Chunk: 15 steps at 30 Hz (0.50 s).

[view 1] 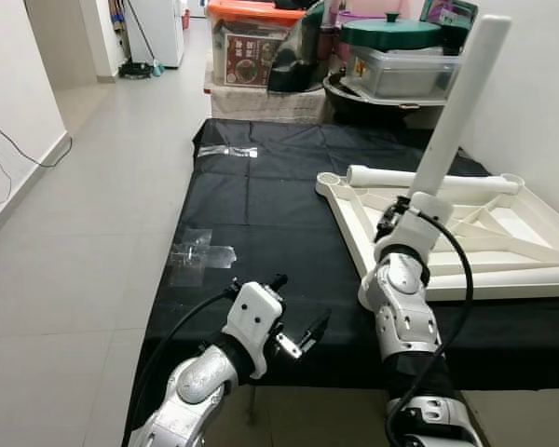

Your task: Building children table

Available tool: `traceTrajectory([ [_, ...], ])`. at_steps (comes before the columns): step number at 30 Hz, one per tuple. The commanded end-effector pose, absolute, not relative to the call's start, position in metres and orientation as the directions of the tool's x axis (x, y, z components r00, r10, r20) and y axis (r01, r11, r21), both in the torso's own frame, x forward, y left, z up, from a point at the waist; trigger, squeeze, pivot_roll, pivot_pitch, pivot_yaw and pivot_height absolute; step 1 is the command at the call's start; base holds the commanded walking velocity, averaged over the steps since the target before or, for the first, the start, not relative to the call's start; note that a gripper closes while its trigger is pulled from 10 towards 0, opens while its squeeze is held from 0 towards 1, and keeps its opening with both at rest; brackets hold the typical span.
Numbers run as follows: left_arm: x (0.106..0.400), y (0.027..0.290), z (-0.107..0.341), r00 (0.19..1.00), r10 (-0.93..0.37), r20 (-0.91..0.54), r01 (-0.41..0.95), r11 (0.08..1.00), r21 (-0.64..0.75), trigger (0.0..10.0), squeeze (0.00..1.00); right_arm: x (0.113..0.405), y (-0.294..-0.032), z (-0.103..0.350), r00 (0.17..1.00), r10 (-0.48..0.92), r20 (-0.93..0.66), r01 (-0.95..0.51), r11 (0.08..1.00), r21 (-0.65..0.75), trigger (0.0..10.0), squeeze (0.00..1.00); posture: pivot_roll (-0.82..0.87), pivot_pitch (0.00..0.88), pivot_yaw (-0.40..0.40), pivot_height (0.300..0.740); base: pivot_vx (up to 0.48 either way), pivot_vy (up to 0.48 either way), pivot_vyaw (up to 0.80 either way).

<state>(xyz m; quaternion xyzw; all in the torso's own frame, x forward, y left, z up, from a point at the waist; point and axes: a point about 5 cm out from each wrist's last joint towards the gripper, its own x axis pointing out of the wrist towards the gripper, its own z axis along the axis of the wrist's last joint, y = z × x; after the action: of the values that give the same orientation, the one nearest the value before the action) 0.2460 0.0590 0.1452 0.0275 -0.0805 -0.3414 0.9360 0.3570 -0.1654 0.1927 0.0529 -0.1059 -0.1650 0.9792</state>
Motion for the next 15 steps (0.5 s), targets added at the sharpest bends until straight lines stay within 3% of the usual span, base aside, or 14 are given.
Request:
traceTrajectory([
  [1, 0.246, 0.058, 0.144, 0.752, -0.647, 0.123, 0.640, 0.762, 0.097, 10.0, 0.00, 0.357, -0.171, 0.195, 0.925, -0.299, 0.234, 0.278, 0.953, 0.120, 10.0, 0.00, 0.11, 0.000, -0.090, 0.740, 0.000, 0.000, 0.00],
  [3, 0.246, 0.057, 0.144, 0.752, -0.648, 0.124, 0.640, 0.762, 0.096, 10.0, 0.00, 0.358, -0.177, 0.197, 0.943, -0.195, 0.269, 0.169, 0.979, 0.118, 10.0, 0.00, 0.11, 0.000, -0.086, 0.740, 0.000, 0.000, 0.00],
  [6, 0.246, 0.057, 0.145, 0.751, -0.648, 0.125, 0.641, 0.762, 0.098, 10.0, 0.00, 0.359, -0.188, 0.193, 0.970, 0.072, 0.230, -0.090, 0.994, 0.068, 10.0, 0.00, 0.11, 0.000, -0.086, 0.740, 0.000, 0.000, 0.00],
  [7, 0.246, 0.057, 0.145, 0.751, -0.648, 0.125, 0.641, 0.762, 0.098, 10.0, 0.00, 0.359, -0.188, 0.193, 0.970, 0.072, 0.230, -0.090, 0.994, 0.068, 10.0, 0.00, 0.11, 0.000, -0.086, 0.740, 0.000, 0.000, 0.00],
  [8, 0.247, 0.056, 0.144, 0.751, -0.649, 0.125, 0.641, 0.761, 0.097, 10.0, 0.00, 0.358, -0.192, 0.186, 0.960, 0.220, 0.174, -0.232, 0.971, 0.054, 10.0, 0.00, 0.10, 0.000, -0.083, 0.740, 0.000, 0.000, 0.00],
  [12, 0.247, 0.056, 0.144, 0.750, -0.649, 0.125, 0.642, 0.760, 0.097, 10.0, 0.00, 0.357, -0.193, 0.182, 0.944, 0.296, 0.147, -0.306, 0.951, 0.048, 10.0, 0.00, 0.10, 0.000, -0.083, 0.740, 0.000, 0.000, 0.00],
  [14, 0.247, 0.055, 0.144, 0.749, -0.650, 0.125, 0.643, 0.760, 0.098, 10.0, 0.00, 0.351, -0.190, 0.174, 0.882, 0.462, 0.091, -0.468, 0.881, 0.066, 10.0, 0.00, 0.10, 0.000, -0.085, 0.740, 0.000, 0.000, 0.00],
  [15, 0.247, 0.055, 0.144, 0.749, -0.650, 0.125, 0.643, 0.760, 0.099, 10.0, 0.00, 0.343, -0.182, 0.172, 0.787, 0.614, 0.059, -0.617, 0.785, 0.057, 10.0, 0.00, 0.11, 0.000, -0.087, 0.740, 0.000, 0.000, 0.00],
])
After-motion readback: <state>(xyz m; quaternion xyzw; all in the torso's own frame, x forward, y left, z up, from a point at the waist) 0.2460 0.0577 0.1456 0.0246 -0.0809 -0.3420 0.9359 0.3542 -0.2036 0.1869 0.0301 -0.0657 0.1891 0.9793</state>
